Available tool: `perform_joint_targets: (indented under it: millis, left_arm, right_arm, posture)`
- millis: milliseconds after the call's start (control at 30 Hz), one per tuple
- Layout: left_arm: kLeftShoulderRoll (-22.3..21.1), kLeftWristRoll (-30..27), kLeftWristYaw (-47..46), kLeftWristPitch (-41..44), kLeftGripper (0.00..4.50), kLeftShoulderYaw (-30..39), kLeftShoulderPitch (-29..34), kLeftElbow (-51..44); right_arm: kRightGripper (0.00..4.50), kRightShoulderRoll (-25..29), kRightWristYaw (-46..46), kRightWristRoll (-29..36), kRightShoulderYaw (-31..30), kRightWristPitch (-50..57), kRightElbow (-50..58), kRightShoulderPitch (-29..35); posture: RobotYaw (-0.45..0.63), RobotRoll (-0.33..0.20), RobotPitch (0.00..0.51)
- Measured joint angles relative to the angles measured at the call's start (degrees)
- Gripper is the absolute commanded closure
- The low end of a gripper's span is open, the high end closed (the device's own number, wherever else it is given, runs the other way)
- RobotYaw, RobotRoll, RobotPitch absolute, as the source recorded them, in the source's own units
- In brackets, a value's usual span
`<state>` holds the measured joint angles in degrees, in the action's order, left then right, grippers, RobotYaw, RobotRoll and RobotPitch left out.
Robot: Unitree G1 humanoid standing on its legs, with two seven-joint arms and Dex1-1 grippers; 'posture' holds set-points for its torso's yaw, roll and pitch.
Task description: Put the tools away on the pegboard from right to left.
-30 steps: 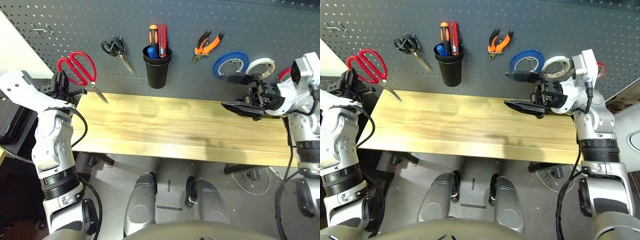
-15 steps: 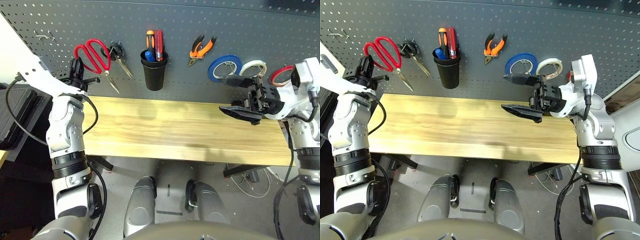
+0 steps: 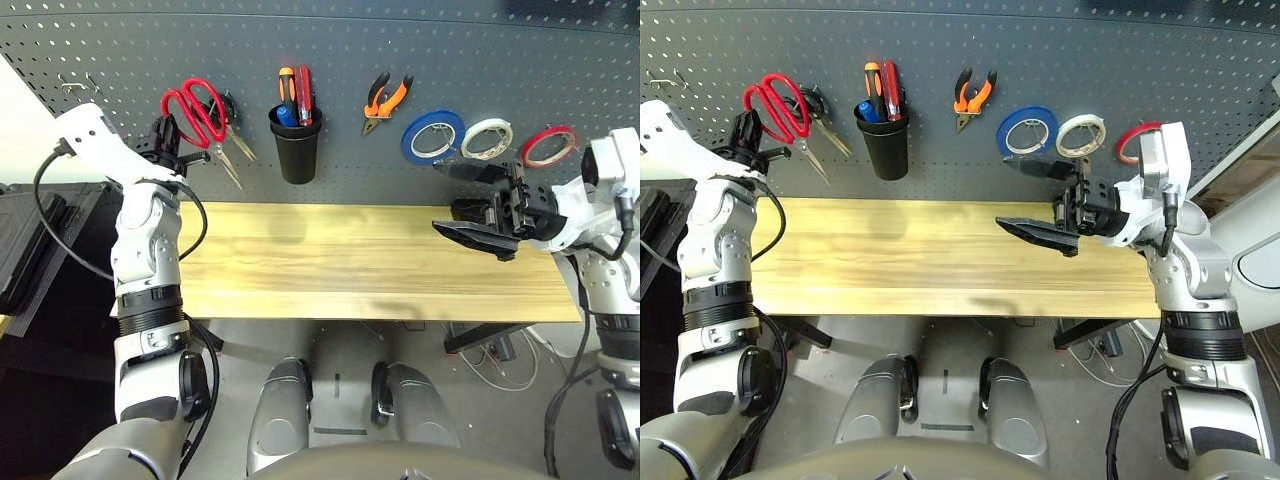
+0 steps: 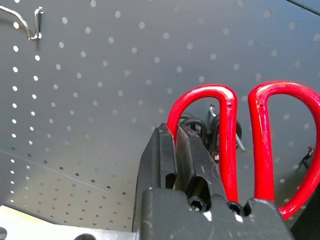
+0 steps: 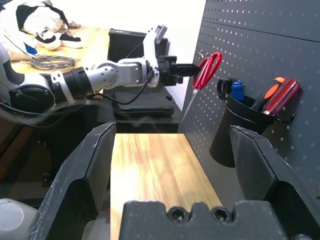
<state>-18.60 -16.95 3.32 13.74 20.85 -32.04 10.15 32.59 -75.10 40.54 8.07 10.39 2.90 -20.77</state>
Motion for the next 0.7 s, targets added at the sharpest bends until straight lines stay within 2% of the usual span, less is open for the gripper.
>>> perform_joint_targets:
  millis: [700]
  left_arm:
    - [0.00,0.20,-0.71,0.28,4.45,0.61,3.25,-0.68]
  right_arm:
    - [0.00,-0.40,0.15,0.07,-0.35,0.02,-0.03,-0.22]
  posture:
    - [-0.03,0.000,0.082]
